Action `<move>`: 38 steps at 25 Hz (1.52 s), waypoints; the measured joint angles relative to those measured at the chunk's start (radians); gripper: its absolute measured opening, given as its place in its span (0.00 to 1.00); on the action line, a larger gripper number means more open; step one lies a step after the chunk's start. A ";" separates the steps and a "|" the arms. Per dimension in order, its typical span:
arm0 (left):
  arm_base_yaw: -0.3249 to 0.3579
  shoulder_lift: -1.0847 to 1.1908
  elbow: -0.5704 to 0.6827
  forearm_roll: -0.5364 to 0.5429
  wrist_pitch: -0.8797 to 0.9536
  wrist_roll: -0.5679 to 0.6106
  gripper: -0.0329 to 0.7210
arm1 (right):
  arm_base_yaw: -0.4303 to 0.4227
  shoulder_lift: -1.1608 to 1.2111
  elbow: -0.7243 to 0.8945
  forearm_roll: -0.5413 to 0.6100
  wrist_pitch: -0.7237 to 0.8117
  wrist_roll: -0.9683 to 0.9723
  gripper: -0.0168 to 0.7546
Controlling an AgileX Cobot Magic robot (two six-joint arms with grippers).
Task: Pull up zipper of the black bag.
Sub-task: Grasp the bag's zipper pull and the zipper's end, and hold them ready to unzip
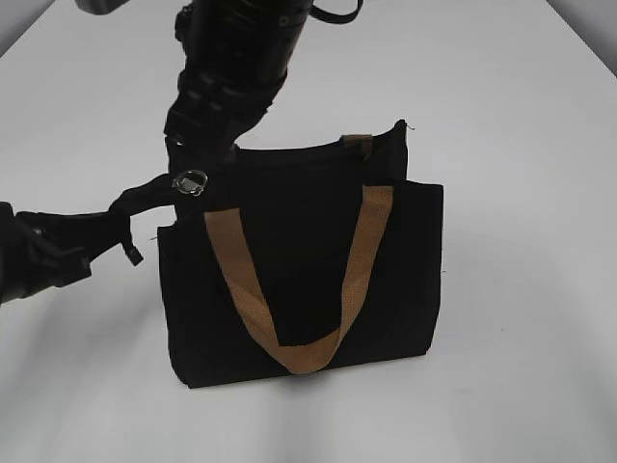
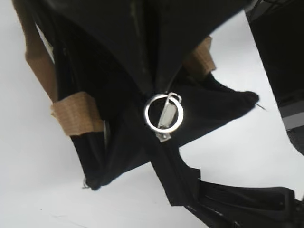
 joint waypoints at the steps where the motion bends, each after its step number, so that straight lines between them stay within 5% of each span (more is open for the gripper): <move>1: 0.000 0.000 0.000 0.000 -0.004 0.000 0.05 | 0.000 0.000 0.000 0.013 0.000 -0.002 0.11; 5: 0.000 0.000 0.000 -0.001 -0.029 0.000 0.05 | 0.000 0.001 0.000 0.038 0.000 -0.026 0.38; 11: 0.000 0.000 0.000 -0.001 -0.042 0.000 0.05 | 0.000 0.054 0.000 0.041 0.001 -0.036 0.45; 19: 0.000 0.000 0.000 -0.001 -0.043 0.000 0.05 | 0.000 0.066 0.000 0.041 0.001 -0.042 0.30; 24: 0.000 0.000 0.000 0.000 -0.046 0.000 0.05 | 0.000 0.068 0.000 0.041 0.001 -0.057 0.06; 38: -0.001 -0.001 -0.002 0.010 0.011 0.000 0.05 | 0.001 0.025 0.003 0.042 -0.003 -0.066 0.05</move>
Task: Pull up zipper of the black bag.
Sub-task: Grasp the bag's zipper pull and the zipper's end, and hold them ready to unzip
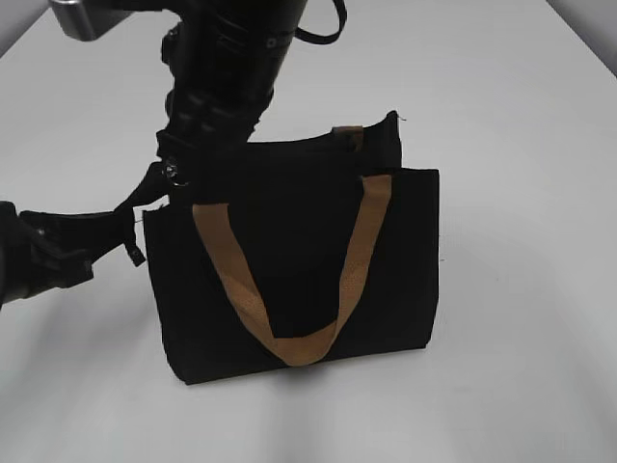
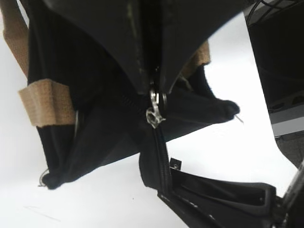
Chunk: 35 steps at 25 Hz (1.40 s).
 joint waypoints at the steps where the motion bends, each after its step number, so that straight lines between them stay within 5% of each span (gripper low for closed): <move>1: 0.003 0.000 0.000 0.005 0.000 0.000 0.05 | 0.000 -0.004 0.002 0.000 0.000 0.000 0.05; 12: 0.008 -0.002 -0.001 0.019 0.019 0.000 0.05 | -0.011 -0.006 0.005 0.017 -0.012 0.020 0.05; 23: 0.019 0.000 0.000 0.036 -0.176 0.000 0.05 | -0.019 0.014 0.005 0.030 0.003 0.023 0.05; 35: 0.019 0.000 0.000 0.043 -0.187 0.000 0.05 | -0.020 0.040 0.005 0.063 0.004 0.023 0.25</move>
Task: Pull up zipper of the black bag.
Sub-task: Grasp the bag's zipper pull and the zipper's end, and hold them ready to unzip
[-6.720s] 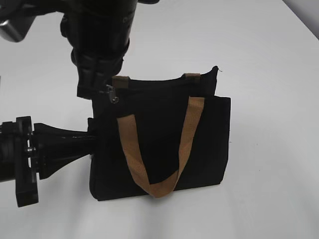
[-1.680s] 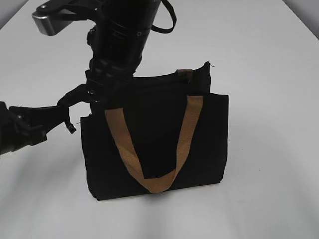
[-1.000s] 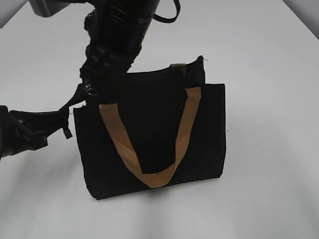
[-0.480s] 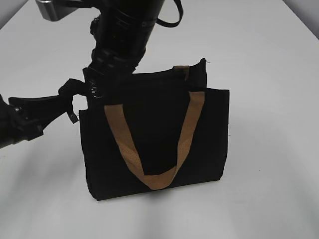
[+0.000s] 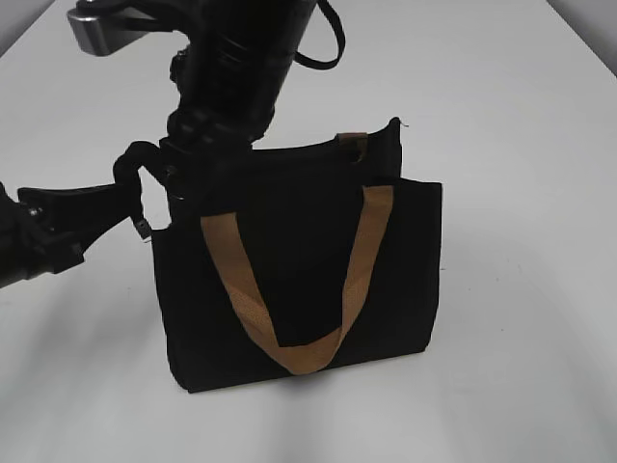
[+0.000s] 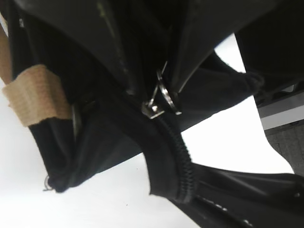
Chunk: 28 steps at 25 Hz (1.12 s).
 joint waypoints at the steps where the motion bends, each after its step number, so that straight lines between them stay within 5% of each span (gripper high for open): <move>1: 0.000 0.000 0.000 0.001 0.000 0.000 0.05 | 0.000 0.001 0.000 0.010 0.000 0.000 0.26; 28: 0.000 0.000 0.000 0.007 0.008 0.000 0.05 | -0.001 -0.072 -0.003 0.064 0.001 -0.028 0.33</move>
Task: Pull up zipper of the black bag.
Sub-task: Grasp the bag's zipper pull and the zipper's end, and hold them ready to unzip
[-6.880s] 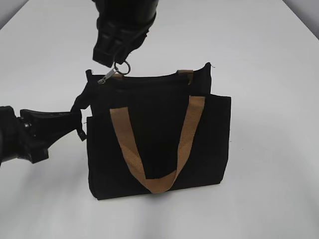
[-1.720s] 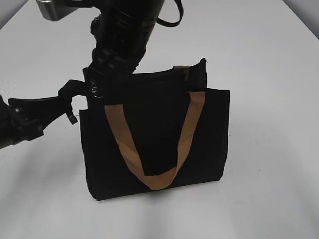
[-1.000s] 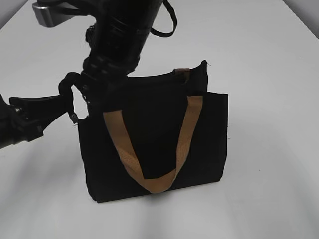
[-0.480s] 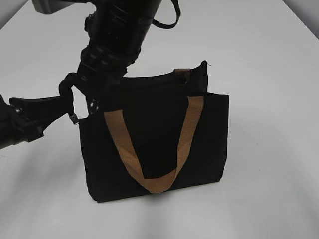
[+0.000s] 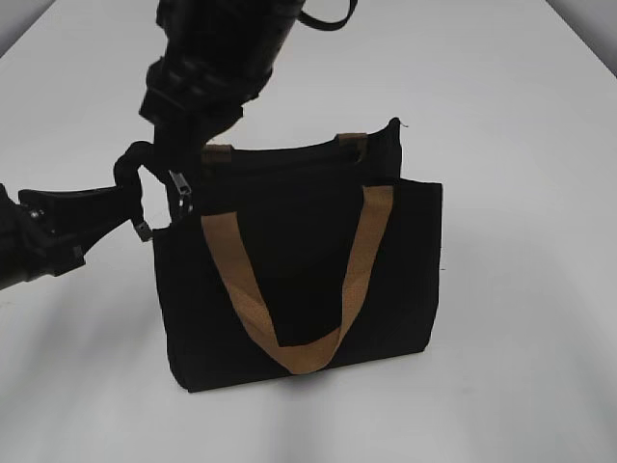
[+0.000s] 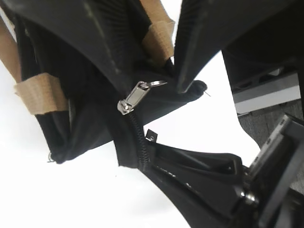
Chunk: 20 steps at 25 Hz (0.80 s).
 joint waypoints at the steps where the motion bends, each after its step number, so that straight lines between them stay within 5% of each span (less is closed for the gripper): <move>1: 0.000 0.000 0.000 0.000 0.000 0.000 0.05 | 0.000 -0.012 0.000 0.000 0.000 0.030 0.33; 11: 0.000 0.000 0.000 0.038 -0.150 0.000 0.05 | 0.029 -0.056 0.185 -0.044 0.000 0.181 0.38; 20: 0.000 0.000 0.000 0.044 -0.263 0.000 0.05 | 0.046 -0.058 0.189 -0.056 -0.024 0.201 0.38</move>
